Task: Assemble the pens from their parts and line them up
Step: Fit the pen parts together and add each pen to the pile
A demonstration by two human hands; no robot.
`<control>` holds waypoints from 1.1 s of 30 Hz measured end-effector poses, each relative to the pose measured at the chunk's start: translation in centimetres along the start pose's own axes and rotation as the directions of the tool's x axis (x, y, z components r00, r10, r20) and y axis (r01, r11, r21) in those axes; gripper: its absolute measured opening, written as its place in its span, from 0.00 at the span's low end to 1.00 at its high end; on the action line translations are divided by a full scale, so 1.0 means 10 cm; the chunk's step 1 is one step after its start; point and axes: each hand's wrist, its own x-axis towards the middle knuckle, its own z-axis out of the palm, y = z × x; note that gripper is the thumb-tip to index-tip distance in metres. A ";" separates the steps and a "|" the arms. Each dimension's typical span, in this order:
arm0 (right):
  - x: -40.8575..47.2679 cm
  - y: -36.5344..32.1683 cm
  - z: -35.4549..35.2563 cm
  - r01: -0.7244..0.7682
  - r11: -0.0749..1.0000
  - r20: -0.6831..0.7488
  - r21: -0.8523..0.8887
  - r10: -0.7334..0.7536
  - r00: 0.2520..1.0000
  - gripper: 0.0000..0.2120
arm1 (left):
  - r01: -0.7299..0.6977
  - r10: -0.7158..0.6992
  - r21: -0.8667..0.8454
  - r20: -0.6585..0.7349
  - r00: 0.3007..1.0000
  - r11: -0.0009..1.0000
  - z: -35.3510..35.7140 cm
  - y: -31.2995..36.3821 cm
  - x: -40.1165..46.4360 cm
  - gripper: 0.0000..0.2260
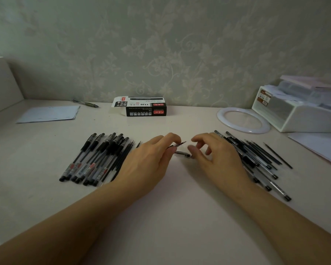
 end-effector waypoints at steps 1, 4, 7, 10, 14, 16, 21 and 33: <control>0.00 -0.04 -0.01 -0.039 0.991 -0.014 0.130 0.041 0.999 0.09 | -0.008 0.008 -0.024 -0.016 1.000 1.000 0.00 0.01 0.00 0.07; -0.01 -0.20 -0.03 -0.206 0.791 0.138 0.577 0.154 0.978 0.06 | -0.045 0.041 -0.080 -0.052 0.998 0.996 0.00 0.05 0.00 0.08; -0.04 -0.28 -0.01 -0.279 0.676 0.195 0.682 0.200 0.960 0.06 | -0.063 0.056 -0.105 -0.071 0.996 0.992 0.01 0.08 0.01 0.09; -0.06 -0.27 0.00 -0.360 0.596 0.246 0.718 0.267 0.932 0.07 | -0.075 0.069 -0.101 -0.060 0.996 0.992 0.01 0.07 0.01 0.10; 0.01 -0.21 -0.04 -0.346 0.501 0.160 0.793 0.377 0.912 0.09 | -0.036 0.035 -0.026 -0.058 0.998 0.999 0.02 0.04 0.00 0.11; 0.08 -0.14 -0.12 -0.265 0.455 0.017 0.850 0.479 0.877 0.08 | -0.009 0.011 0.023 -0.053 0.999 1.000 0.02 0.02 0.00 0.10; 0.12 0.13 -0.28 -0.211 0.912 -0.256 0.351 0.310 0.915 0.05 | 0.039 -0.037 0.062 -0.039 0.999 0.997 0.01 -0.01 0.00 0.08; 0.06 0.31 -0.21 -0.140 0.916 0.030 -0.376 0.163 0.986 0.07 | 0.325 -0.364 0.449 -0.001 0.931 0.832 -0.09 -0.16 -0.02 0.15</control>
